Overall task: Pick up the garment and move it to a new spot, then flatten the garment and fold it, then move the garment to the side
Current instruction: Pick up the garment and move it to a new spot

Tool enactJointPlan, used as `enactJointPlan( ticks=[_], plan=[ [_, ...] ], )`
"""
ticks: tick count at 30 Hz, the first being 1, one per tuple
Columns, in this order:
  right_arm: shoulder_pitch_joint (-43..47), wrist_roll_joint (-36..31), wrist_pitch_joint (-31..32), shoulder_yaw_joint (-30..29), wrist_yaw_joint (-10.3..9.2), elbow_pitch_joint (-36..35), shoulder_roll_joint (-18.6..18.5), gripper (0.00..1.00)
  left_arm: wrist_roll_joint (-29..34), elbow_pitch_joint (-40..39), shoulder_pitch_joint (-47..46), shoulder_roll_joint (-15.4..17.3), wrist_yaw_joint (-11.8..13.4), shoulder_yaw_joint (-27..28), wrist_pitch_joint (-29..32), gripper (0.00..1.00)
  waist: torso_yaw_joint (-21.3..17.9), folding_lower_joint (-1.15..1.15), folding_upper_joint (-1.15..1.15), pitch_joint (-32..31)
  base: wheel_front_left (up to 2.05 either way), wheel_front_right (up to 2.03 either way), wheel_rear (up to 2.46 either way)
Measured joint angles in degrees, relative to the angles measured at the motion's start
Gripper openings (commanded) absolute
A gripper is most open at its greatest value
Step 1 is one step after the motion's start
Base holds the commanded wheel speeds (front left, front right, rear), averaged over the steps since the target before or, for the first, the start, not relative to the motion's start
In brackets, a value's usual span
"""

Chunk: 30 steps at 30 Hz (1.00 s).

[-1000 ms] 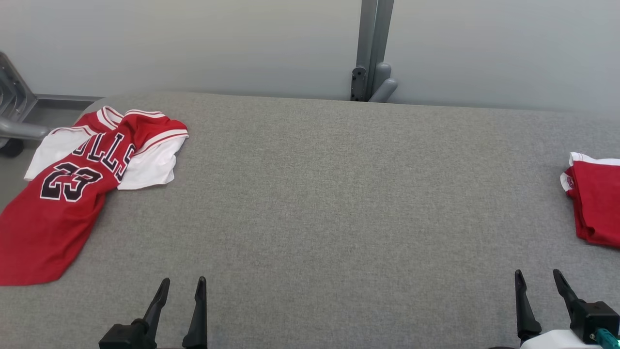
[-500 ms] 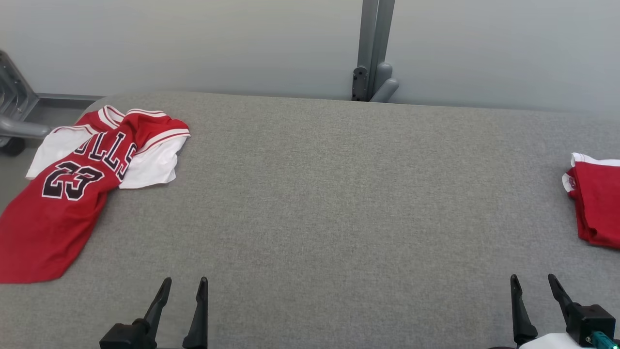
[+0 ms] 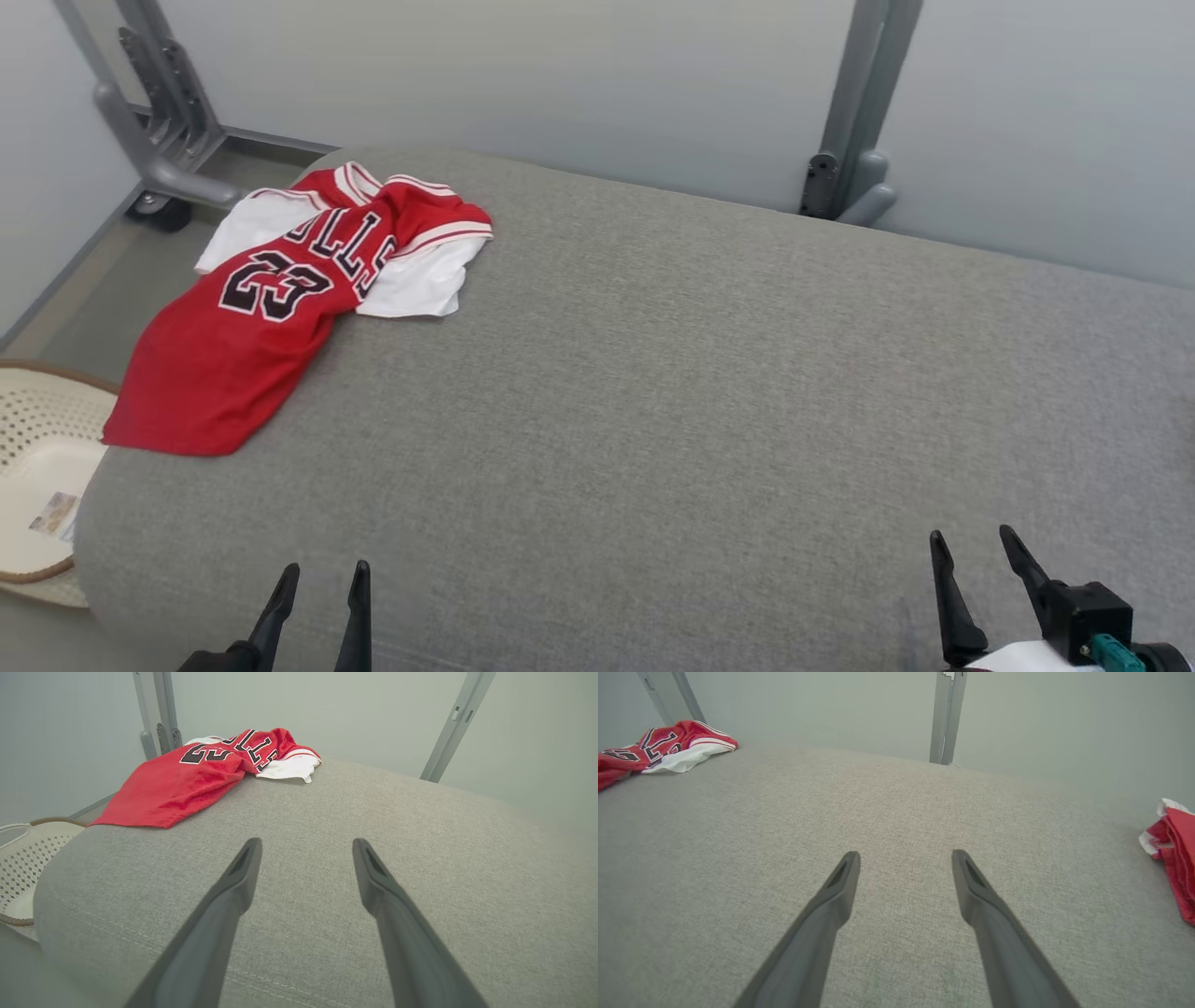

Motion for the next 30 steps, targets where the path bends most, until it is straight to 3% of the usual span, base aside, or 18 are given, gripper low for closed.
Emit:
enactJointPlan(
  ticks=[8, 17, 22, 30],
  plan=[
    [-3.20, -0.04, 0.00, 4.26, 0.00, 0.80, 0.03, 1.00, 0.02, -1.56, 1.29, -0.96, 0.00, 2.29, 0.00, 1.00, 5.99, 0.00, 0.00, -0.31, 0.00, 0.00, 0.00],
    [-3.09, -0.65, 0.00, 4.00, 0.00, 0.67, 0.01, 1.00, -0.85, -1.00, -0.24, -0.80, 0.00, 1.30, -0.01, 1.00, 7.67, 0.00, 0.00, 0.98, 0.00, 0.00, 0.00],
    [-3.71, -3.42, 0.00, 2.16, 0.00, -1.49, 0.04, 1.00, -4.17, 4.52, -9.81, 2.31, 0.00, -2.26, 0.00, 1.00, 8.13, 0.00, 0.00, 3.02, 0.00, 0.00, 0.00],
    [-13.81, -11.80, -0.01, 1.51, 0.00, -7.11, -0.65, 1.00, -12.90, 19.82, -36.26, 6.36, -0.01, -8.70, 0.90, 1.00, 8.85, 0.00, 0.01, 11.47, 0.00, 0.00, 0.00]
  ],
)
